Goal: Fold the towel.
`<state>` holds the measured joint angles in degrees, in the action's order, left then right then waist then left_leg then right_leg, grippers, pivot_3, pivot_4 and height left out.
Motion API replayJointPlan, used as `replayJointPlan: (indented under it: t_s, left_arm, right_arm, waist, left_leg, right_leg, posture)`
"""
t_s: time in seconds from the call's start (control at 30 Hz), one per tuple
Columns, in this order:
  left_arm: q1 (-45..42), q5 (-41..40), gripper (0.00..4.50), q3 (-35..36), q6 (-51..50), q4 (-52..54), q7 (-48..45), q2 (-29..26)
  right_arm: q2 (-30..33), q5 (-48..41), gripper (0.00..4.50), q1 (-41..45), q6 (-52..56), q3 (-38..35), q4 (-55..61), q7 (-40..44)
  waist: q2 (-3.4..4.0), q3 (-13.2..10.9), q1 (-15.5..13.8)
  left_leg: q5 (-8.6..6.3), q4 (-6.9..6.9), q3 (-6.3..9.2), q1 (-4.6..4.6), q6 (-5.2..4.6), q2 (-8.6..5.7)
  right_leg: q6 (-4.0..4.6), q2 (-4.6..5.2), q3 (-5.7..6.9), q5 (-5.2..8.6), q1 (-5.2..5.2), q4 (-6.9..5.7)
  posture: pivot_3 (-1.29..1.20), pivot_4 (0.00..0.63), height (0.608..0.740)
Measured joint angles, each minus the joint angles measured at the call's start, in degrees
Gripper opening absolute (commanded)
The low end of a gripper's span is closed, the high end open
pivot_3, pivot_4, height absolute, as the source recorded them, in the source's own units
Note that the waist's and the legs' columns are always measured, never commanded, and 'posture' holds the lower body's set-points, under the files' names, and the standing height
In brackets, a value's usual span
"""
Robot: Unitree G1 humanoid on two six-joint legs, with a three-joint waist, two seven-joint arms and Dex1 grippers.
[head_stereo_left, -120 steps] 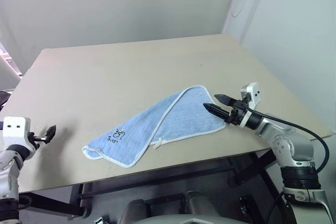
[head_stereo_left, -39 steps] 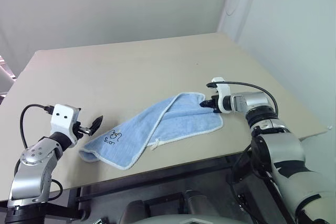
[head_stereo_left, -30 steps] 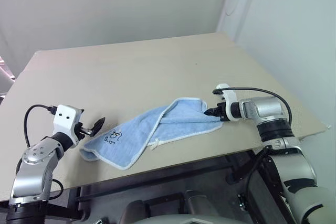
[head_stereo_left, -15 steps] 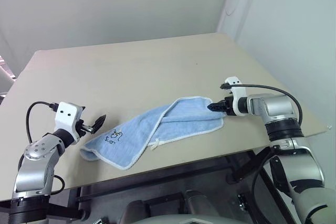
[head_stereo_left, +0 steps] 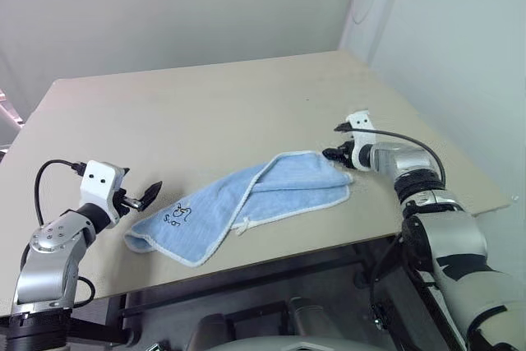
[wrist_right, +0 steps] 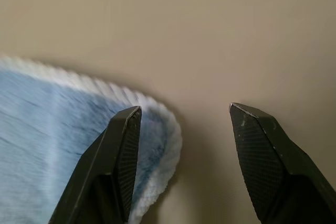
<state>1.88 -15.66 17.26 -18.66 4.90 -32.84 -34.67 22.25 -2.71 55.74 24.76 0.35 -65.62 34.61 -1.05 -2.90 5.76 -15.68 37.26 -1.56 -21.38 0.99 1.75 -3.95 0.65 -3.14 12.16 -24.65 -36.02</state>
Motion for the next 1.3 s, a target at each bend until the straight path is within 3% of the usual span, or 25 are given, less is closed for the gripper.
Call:
replayJointPlan:
  t_s: [0.37,0.47,0.67,0.93,1.1,1.3]
  left_arm:
    - [1.3,0.0,4.5,0.1,0.0,0.6,0.7,0.0]
    - [1.3,0.0,4.5,0.1,0.0,0.6,0.7,-0.1]
    - [1.3,0.0,4.5,0.5,0.0,0.6,0.6,-1.2]
    - [1.4,0.0,4.5,0.7,-0.1,0.6,-0.9,-2.8]
    - [1.3,-2.3,4.5,1.8,-1.9,1.1,-3.5,-4.0]
    - [6.0,-7.4,4.5,2.3,-5.4,9.4,-10.6,-7.9]
  right_arm:
    - [-1.2,4.5,2.78,0.3,-4.1,3.7,-0.7,5.5]
    - [-1.5,5.5,2.15,0.4,-4.6,4.2,-0.6,5.6]
    - [-1.7,6.9,0.03,0.4,-5.3,5.0,-0.8,3.8]
    - [-0.6,6.2,0.03,0.2,-7.2,3.6,-0.1,3.1]
    - [1.9,3.4,0.03,0.2,-9.3,0.7,7.8,4.1]
    - [2.1,2.5,0.03,0.4,-9.3,0.2,14.6,4.0]
  waist:
    - [-0.01,0.0,0.3]
    - [-0.04,0.0,0.3]
    - [-0.07,0.1,0.1]
    - [0.01,0.0,0.0]
    - [0.05,0.0,0.1]
    - [0.08,0.0,0.2]
  left_leg:
    - [0.0,0.02,0.02,0.13,0.0,0.04]
    - [0.0,0.03,0.02,0.14,0.0,0.04]
    - [0.0,0.12,0.03,0.25,0.0,0.04]
    - [0.0,0.13,0.02,0.16,0.0,0.02]
    - [0.0,-0.03,0.02,0.05,0.0,0.03]
    - [0.0,-0.08,0.0,0.05,0.0,0.05]
  right_leg:
    - [-0.05,-0.08,0.01,0.04,0.03,-0.11]
    - [-0.04,-0.08,0.01,0.03,0.06,-0.11]
    - [-0.11,-0.04,0.01,0.1,0.21,-0.09]
    - [-0.12,0.0,0.01,0.1,0.15,-0.09]
    - [-0.07,-0.04,0.0,0.04,-0.03,-0.08]
    - [-0.04,-0.03,0.0,0.07,-0.08,-0.08]
  posture:
    - [0.0,0.0,0.729]
    - [0.0,0.0,0.729]
    - [0.0,0.0,0.729]
    - [0.0,0.0,0.729]
    - [0.0,0.0,0.729]
    - [0.0,0.0,0.729]
